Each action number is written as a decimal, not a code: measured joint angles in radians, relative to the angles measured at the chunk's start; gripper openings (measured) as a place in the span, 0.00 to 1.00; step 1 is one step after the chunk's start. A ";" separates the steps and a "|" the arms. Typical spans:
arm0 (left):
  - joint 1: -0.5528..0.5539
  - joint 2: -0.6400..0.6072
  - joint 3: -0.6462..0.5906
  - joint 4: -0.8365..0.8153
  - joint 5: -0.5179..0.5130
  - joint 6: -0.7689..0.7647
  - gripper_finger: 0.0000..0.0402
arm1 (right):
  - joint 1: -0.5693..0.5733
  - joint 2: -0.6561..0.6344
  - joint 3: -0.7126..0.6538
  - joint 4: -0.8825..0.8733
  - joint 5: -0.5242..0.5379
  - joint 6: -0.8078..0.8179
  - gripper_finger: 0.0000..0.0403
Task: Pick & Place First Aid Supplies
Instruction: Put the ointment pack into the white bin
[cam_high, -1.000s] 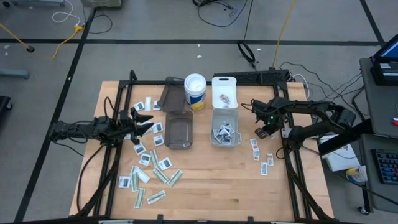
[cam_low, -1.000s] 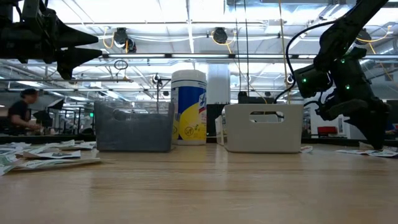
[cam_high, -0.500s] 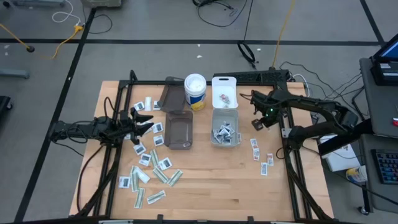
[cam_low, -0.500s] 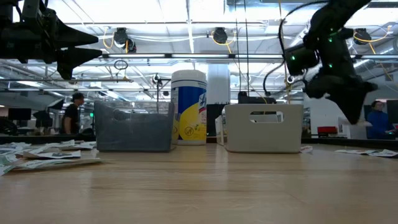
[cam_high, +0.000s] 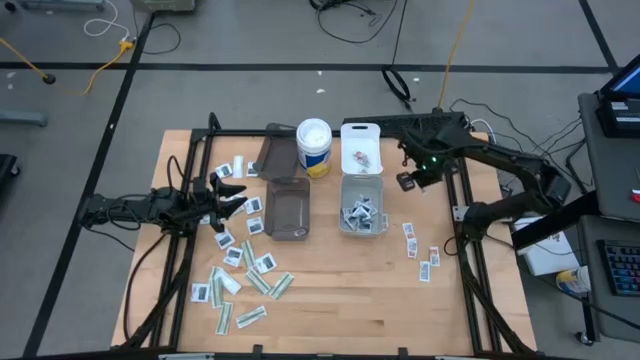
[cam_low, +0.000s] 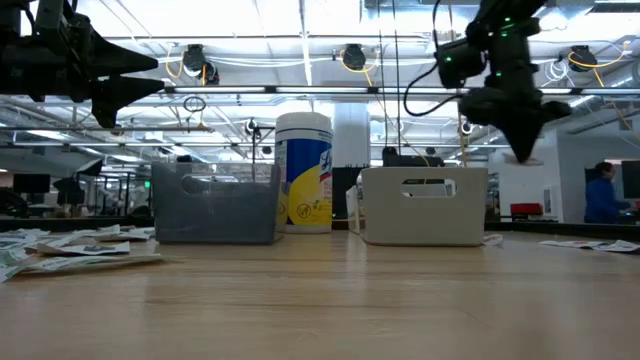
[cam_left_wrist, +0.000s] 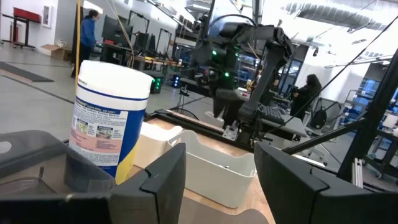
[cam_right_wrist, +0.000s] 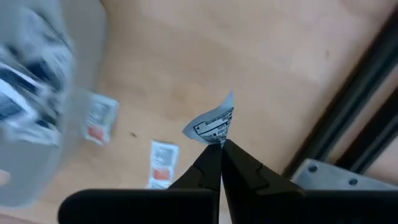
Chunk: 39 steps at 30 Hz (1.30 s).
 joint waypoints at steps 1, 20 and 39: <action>0.000 0.000 0.000 0.000 0.000 0.000 0.49 | -0.005 0.022 0.027 0.001 0.001 -0.009 0.00; 0.000 0.000 0.000 0.000 0.000 0.000 0.49 | -0.092 0.541 0.632 -0.011 -0.009 -0.165 0.00; 0.000 0.000 0.000 0.000 0.000 0.000 0.49 | -0.073 0.789 0.780 0.060 -0.053 -0.239 0.00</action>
